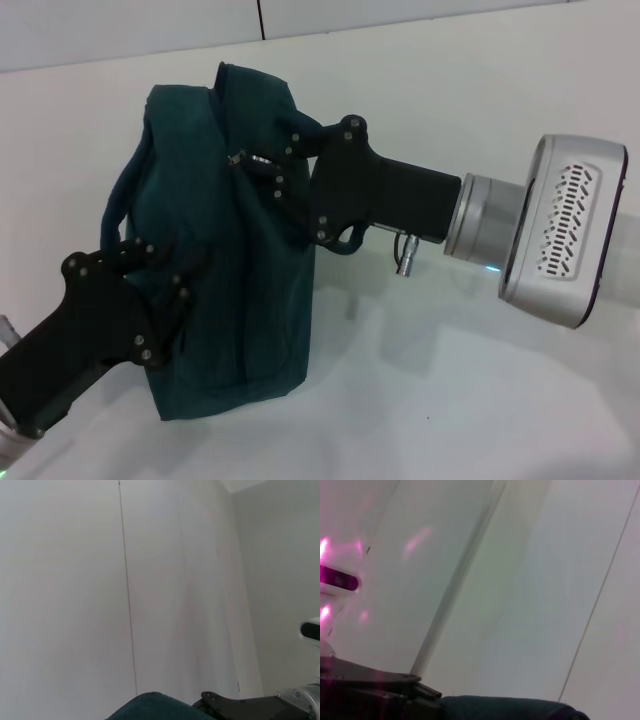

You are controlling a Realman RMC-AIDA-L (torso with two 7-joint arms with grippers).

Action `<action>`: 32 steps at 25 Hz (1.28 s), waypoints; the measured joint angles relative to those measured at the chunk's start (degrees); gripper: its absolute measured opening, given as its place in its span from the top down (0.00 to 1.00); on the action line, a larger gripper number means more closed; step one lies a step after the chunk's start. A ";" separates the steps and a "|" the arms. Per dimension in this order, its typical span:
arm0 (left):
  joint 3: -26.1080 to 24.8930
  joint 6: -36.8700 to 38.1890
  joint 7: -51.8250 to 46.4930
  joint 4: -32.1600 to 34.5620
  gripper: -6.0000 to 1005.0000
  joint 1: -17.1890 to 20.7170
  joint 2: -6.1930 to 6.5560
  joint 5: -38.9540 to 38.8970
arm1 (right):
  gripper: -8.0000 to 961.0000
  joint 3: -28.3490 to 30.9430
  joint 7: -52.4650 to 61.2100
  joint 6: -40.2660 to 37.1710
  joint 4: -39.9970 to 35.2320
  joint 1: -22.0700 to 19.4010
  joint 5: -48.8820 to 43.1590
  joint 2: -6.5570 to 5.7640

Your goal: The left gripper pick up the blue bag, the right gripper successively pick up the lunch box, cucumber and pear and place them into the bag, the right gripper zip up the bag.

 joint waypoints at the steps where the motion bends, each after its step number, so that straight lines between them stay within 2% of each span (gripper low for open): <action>1: 0.00 -0.02 0.00 0.00 0.83 -0.02 0.02 0.00 | 0.74 -0.08 -0.46 0.00 -0.02 0.01 0.00 0.03; 4: -0.04 -0.14 0.01 0.00 0.83 -0.03 0.12 -0.14 | 0.86 -0.29 -3.72 -0.13 -0.09 -0.19 0.02 0.11; 9: 0.00 -0.84 2.37 0.00 0.83 0.19 0.40 0.24 | 0.98 -0.92 -7.46 -0.03 -1.45 -1.55 0.97 0.21; 13: 0.03 -1.59 5.70 0.35 0.83 1.40 0.80 0.84 | 0.98 -1.79 -12.21 -0.57 -2.53 -2.88 4.99 0.20; 18: -0.41 -3.05 5.96 0.88 0.83 3.73 1.42 0.47 | 0.98 -1.87 -15.80 -0.07 -6.36 -6.42 5.41 -0.03; 22: -0.33 -3.23 5.59 3.29 0.84 6.15 1.85 0.31 | 0.98 -1.77 -17.10 0.00 -7.00 -7.53 5.38 -0.07; 28: 0.04 -3.15 2.63 5.16 0.86 6.92 3.26 2.94 | 0.98 -1.22 -18.35 0.07 -7.25 -8.07 6.40 -0.19; 32: -0.52 -3.37 2.12 5.19 0.88 6.99 3.56 2.67 | 0.98 -1.22 -22.33 0.10 -7.85 -9.31 9.14 -0.32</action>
